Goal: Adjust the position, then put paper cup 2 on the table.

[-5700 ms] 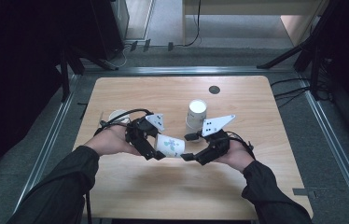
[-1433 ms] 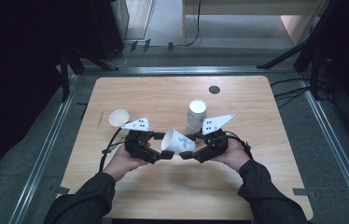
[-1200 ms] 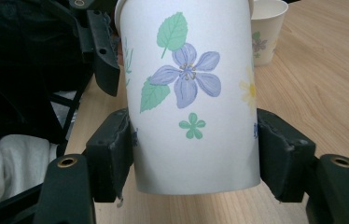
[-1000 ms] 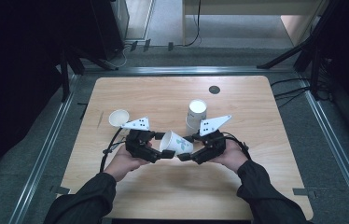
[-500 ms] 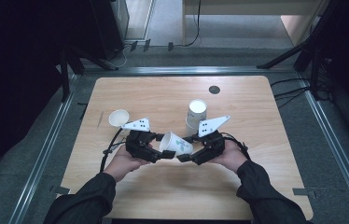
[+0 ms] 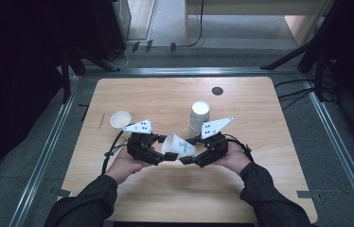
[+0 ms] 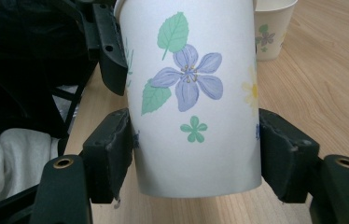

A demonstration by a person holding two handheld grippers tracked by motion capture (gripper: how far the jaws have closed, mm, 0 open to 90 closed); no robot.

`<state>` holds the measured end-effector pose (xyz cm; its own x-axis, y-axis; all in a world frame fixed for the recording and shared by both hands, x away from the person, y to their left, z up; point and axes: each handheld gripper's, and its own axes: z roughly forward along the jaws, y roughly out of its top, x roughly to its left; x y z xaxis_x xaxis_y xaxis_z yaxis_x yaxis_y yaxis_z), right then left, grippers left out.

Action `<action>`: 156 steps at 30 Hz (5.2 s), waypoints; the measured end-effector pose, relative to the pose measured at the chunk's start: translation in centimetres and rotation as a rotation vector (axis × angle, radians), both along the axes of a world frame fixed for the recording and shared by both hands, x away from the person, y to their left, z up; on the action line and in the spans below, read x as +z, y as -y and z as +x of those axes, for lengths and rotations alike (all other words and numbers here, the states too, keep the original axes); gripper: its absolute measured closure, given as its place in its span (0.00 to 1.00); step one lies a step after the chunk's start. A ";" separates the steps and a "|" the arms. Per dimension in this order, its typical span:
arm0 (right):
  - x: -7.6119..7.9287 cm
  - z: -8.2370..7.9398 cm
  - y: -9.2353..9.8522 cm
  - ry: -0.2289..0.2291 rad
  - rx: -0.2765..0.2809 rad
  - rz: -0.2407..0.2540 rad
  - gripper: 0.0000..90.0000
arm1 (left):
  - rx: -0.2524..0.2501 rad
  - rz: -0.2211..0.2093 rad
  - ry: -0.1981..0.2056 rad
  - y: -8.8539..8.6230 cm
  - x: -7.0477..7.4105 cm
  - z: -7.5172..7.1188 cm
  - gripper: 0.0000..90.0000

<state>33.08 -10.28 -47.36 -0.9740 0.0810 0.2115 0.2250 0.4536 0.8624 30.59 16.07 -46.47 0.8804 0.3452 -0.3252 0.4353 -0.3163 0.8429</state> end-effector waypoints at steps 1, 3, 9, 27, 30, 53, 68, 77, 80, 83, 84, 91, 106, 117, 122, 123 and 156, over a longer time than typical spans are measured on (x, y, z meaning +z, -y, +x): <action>0.0 0.0 0.0 -0.001 -0.002 -0.001 0.36 | 0.000 0.001 0.000 0.0 0.0 0.0 0.24; 0.0 0.0 0.0 -0.002 -0.006 -0.006 0.35 | 0.005 0.005 0.003 -0.1 0.0 0.0 0.24; 0.0 0.0 0.0 -0.004 -0.012 -0.017 0.34 | 0.017 -0.009 0.012 -0.5 0.3 0.0 0.24; -0.6 -0.1 2.7 0.046 -0.121 -0.126 0.33 | 0.060 0.076 0.013 -1.8 1.2 -0.1 0.24; -0.8 0.0 3.0 0.039 -0.148 -0.146 0.33 | 0.073 0.122 0.020 -1.9 1.4 -0.3 0.24; -0.9 0.7 4.0 0.068 -0.242 -0.138 0.31 | 0.166 0.336 0.012 -6.5 3.2 0.1 0.24; -1.0 0.8 4.3 0.069 -0.261 -0.143 0.31 | 0.215 0.548 -0.013 -9.6 2.9 0.0 0.25; -1.0 0.8 4.3 0.071 -0.268 -0.141 0.30 | 0.289 0.632 -0.085 -11.6 1.9 0.9 0.25; -1.0 0.9 4.3 0.072 -0.268 -0.142 0.30 | 0.296 0.663 -0.087 -11.7 1.6 1.1 0.25; -1.0 0.9 4.3 0.073 -0.267 -0.141 0.30 | 0.298 0.691 -0.086 -11.7 1.2 1.2 0.25; -0.9 0.8 4.3 0.072 -0.269 -0.141 0.30 | 0.300 0.712 -0.086 -11.7 1.1 1.3 0.25; -0.9 0.8 4.2 0.074 -0.269 -0.141 0.30 | 0.301 0.760 -0.097 -11.6 0.5 2.0 0.25; -0.9 0.8 4.3 0.075 -0.270 -0.140 0.30 | 0.307 0.825 -0.091 -11.2 -0.2 2.6 0.24; -0.9 0.8 4.2 0.078 -0.267 -0.140 0.30 | 0.315 0.828 -0.093 -10.9 -0.6 2.6 0.23; -0.9 0.8 4.2 0.079 -0.265 -0.140 0.30 | 0.311 0.833 -0.098 -10.9 -0.6 2.6 0.22; -0.9 0.8 4.2 0.079 -0.265 -0.139 0.30 | 0.310 0.833 -0.098 -10.9 -0.6 2.6 0.21; -0.7 0.9 4.4 0.079 -0.273 -0.136 0.30 | 0.346 0.623 -0.097 -12.7 2.8 1.5 0.12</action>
